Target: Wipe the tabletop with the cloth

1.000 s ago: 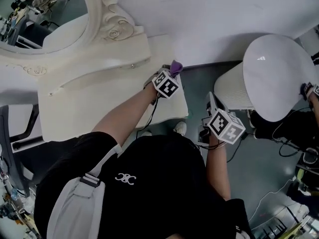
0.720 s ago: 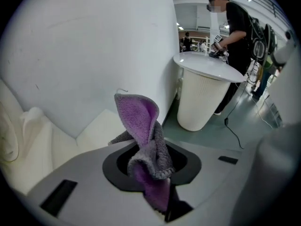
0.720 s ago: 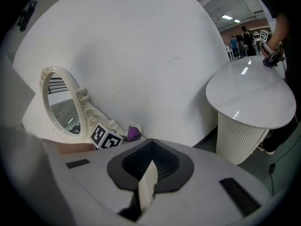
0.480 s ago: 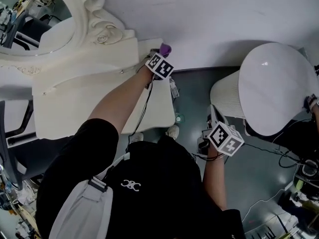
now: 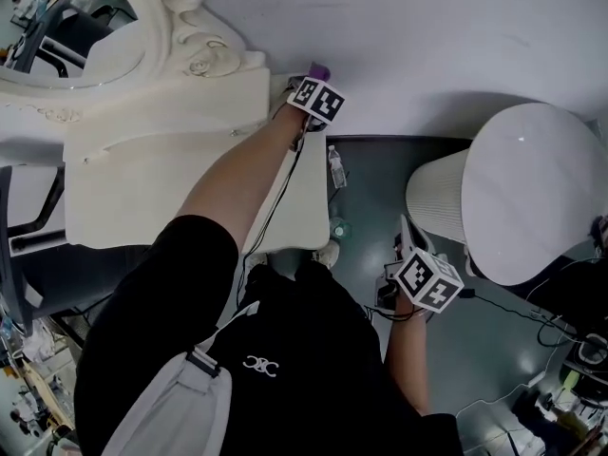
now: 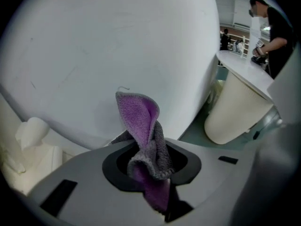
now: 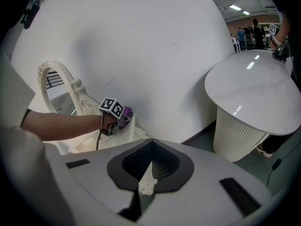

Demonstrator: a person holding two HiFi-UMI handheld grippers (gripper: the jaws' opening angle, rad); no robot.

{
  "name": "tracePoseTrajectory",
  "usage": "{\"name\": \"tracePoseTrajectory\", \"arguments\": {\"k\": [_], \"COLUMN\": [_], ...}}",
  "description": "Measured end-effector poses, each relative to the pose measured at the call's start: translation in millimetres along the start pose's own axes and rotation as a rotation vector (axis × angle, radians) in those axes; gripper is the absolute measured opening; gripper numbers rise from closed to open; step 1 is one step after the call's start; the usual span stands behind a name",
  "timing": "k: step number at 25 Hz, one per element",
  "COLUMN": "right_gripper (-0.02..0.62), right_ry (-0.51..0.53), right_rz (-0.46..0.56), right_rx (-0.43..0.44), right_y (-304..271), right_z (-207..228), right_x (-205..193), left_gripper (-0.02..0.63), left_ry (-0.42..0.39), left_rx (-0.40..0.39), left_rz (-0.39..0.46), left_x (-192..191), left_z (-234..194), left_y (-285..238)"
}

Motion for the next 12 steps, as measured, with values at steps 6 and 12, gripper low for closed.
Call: {"name": "tracePoseTrajectory", "arguments": {"k": [6, 12], "right_gripper": [0.012, 0.012], "right_ry": [0.043, 0.047], "right_rz": [-0.024, -0.021], "right_rx": [-0.002, 0.006], "right_y": [3.6, 8.3], "right_z": [9.7, 13.9], "right_x": [1.8, 3.9], "left_gripper": [0.095, 0.095], "left_ry": [0.293, 0.44], "left_rx": [0.177, 0.255], "left_rz": [-0.027, -0.039], "left_x": [-12.6, -32.5], "left_z": [-36.9, -34.2], "left_y": [-3.4, 10.6]}}
Point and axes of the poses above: the fingertips, and each gripper's own axes: y backward along the fingers, z to its right, x out of its top, the point moved 3 cm from there along y, backward along the fingers, and after that the axes turned 1 degree about z, right-handed, at the moved point
